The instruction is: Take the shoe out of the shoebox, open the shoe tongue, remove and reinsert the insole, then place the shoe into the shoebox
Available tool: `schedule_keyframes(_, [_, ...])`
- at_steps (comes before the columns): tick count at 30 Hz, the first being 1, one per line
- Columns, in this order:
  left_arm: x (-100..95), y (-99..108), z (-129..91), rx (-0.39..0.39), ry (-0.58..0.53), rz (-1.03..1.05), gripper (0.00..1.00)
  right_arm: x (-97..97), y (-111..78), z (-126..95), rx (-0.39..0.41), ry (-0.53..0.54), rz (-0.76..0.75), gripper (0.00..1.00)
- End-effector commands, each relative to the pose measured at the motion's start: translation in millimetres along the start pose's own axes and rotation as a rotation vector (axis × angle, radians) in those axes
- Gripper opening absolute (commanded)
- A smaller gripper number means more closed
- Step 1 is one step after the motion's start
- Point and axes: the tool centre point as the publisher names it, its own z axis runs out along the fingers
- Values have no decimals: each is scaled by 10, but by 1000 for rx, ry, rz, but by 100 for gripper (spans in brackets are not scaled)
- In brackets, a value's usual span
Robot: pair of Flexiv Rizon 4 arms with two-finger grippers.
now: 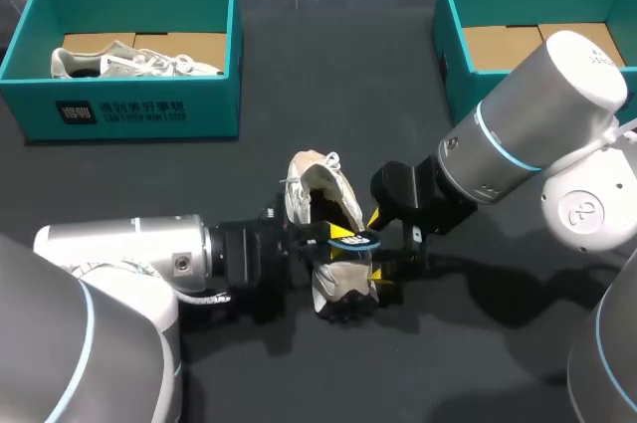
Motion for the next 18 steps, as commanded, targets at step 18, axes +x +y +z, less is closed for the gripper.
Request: schedule_keyframes(18, [-84, 47, -37, -16, 28, -94, 24, 11, 2, 11, 2, -3, 0, 100])
